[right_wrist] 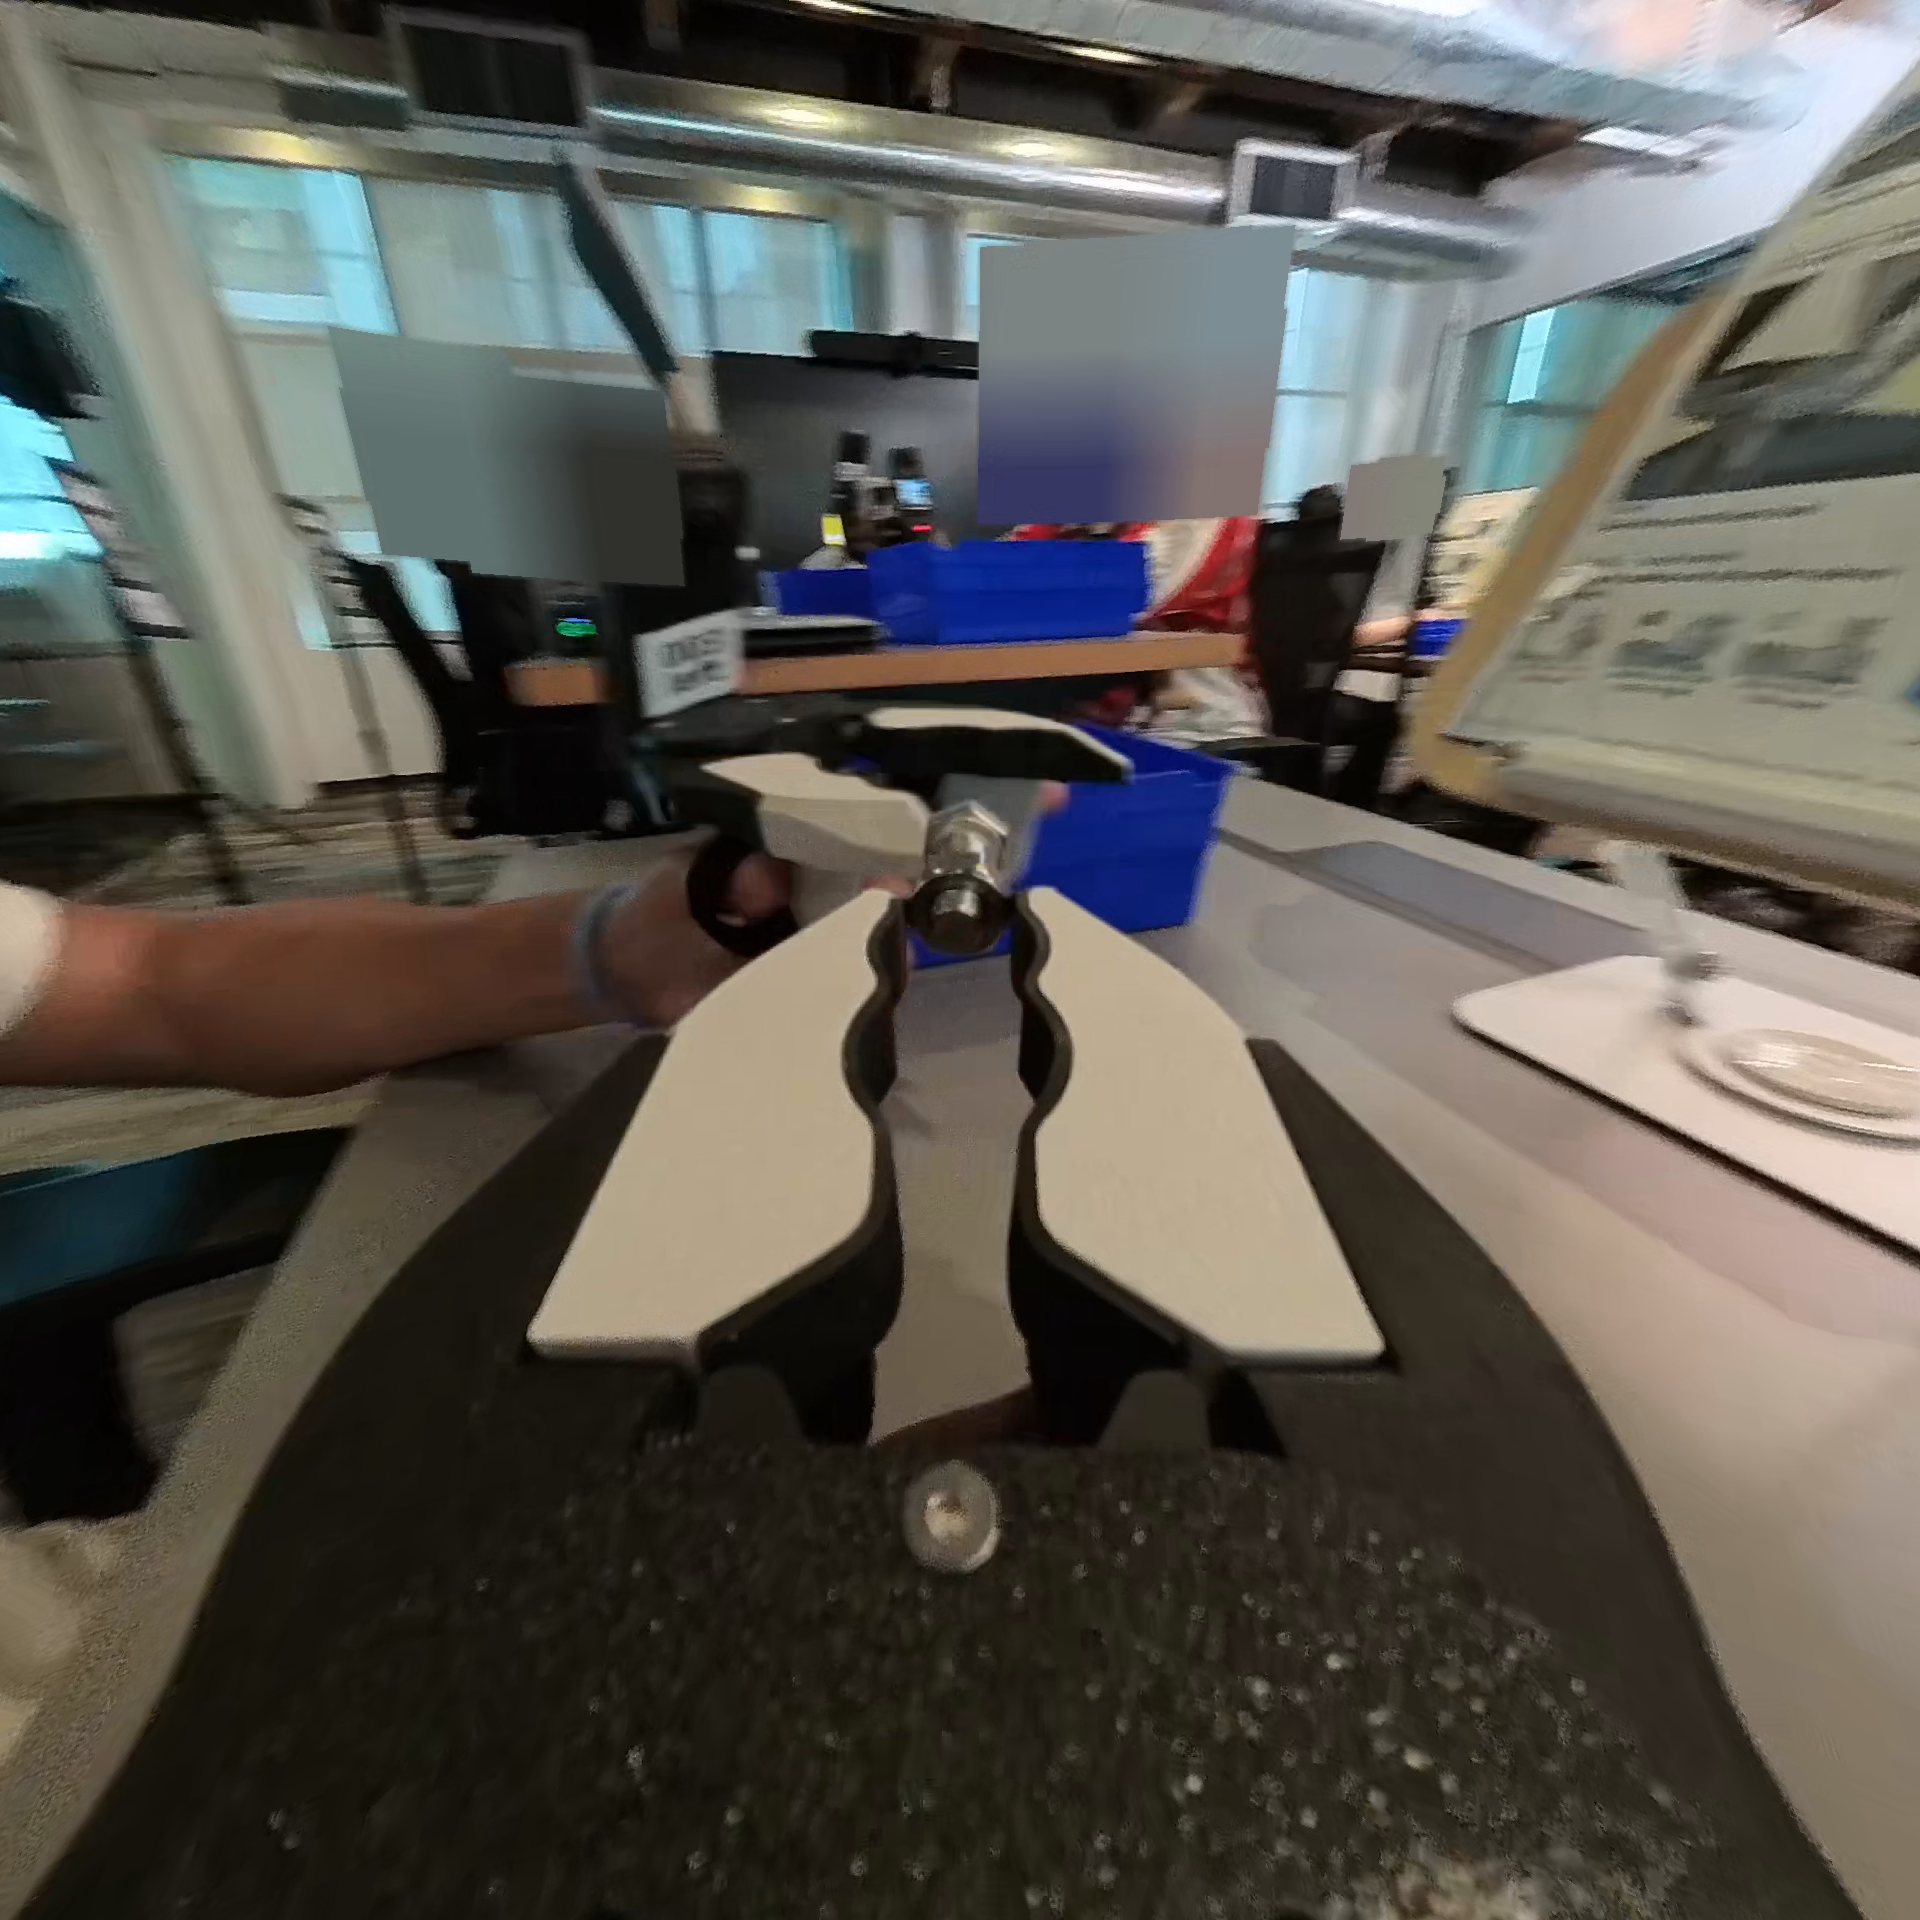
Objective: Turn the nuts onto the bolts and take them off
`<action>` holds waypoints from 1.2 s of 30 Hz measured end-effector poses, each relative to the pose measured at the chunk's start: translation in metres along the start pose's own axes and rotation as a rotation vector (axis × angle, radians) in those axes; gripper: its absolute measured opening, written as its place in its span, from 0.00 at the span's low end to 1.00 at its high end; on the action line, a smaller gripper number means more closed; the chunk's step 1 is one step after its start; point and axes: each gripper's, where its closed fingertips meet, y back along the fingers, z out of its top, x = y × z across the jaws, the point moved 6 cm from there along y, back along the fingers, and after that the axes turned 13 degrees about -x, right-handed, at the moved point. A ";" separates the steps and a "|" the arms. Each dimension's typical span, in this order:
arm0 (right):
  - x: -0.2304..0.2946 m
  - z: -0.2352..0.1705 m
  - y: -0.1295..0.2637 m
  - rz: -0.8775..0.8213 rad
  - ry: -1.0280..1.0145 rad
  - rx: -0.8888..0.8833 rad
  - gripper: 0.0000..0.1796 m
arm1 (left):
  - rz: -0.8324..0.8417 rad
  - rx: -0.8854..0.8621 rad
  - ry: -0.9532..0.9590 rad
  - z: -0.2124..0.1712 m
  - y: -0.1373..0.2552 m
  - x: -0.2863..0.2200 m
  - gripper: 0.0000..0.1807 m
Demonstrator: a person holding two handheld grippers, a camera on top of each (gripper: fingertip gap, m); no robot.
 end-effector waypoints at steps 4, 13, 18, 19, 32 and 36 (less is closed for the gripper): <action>-0.022 0.003 0.011 -0.271 0.160 0.068 0.10 | 0.497 0.126 -0.201 -0.011 0.017 0.043 0.37; -0.043 0.028 0.029 -0.495 0.274 0.061 0.10 | 0.478 0.172 0.025 -0.026 0.016 0.049 0.36; -0.057 0.164 0.055 -0.646 0.524 -0.056 0.10 | 0.448 0.187 0.089 -0.031 0.016 0.051 0.35; -0.065 0.191 0.066 -0.679 0.531 -0.076 0.10 | 0.444 0.198 0.095 -0.033 0.016 0.051 0.35; -0.210 0.122 0.224 -0.897 0.113 0.306 0.11 | 0.398 0.204 0.108 -0.037 0.011 0.047 0.34; -0.235 0.074 0.248 -1.078 -0.026 0.441 0.11 | 0.380 0.212 0.083 -0.039 0.009 0.043 0.34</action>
